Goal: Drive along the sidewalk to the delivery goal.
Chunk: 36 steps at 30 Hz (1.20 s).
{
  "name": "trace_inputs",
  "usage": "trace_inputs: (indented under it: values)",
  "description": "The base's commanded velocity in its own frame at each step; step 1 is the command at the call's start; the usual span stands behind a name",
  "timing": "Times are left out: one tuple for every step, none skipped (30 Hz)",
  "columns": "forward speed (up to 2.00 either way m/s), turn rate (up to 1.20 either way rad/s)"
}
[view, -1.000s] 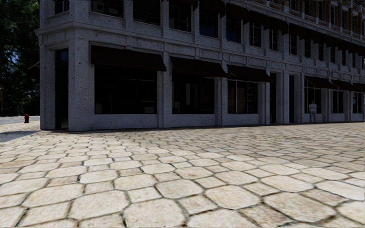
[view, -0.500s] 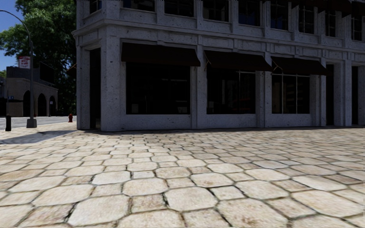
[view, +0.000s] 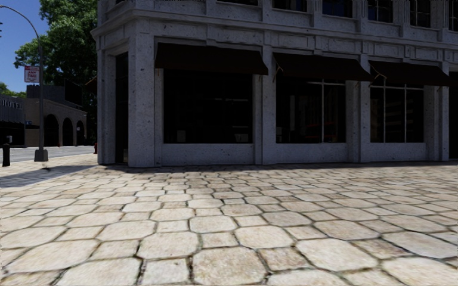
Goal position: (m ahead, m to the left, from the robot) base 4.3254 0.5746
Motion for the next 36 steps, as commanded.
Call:
trace_inputs:
  values:
    - [2.00, 0.21]
    - [2.00, 0.38]
    - [2.00, 0.51]
    - [2.00, 0.62]
    - [2.00, 0.74]
    - [2.00, 0.87]
    - [2.00, 0.87]
    - [2.00, 0.87]
    - [2.00, 0.87]
    - [2.00, 0.80]
    - [2.00, 0.60]
    - [2.00, 0.56]
    - [2.00, 0.47]
    - [2.00, 0.28]
    - [2.00, 0.28]
    - [2.00, 0.19]
    - [2.00, 0.17]
    - [2.00, 0.16]
    - [2.00, 0.16]
    - [2.00, 0.16]
    - [2.00, 0.15]
    - [2.00, 0.15]
    - [2.00, 0.15]
    - [2.00, 0.15]
    - [2.00, 0.15]
    - [2.00, 0.15]
    - [2.00, 0.15]
    - [2.00, 0.15]
    - [2.00, 0.15]
    - [2.00, 0.15]
    - [2.00, 0.15]
    - [2.00, 0.15]
    - [2.00, 0.15]
    - [2.00, 0.15]
    - [2.00, 0.14]
    - [2.00, 0.14]
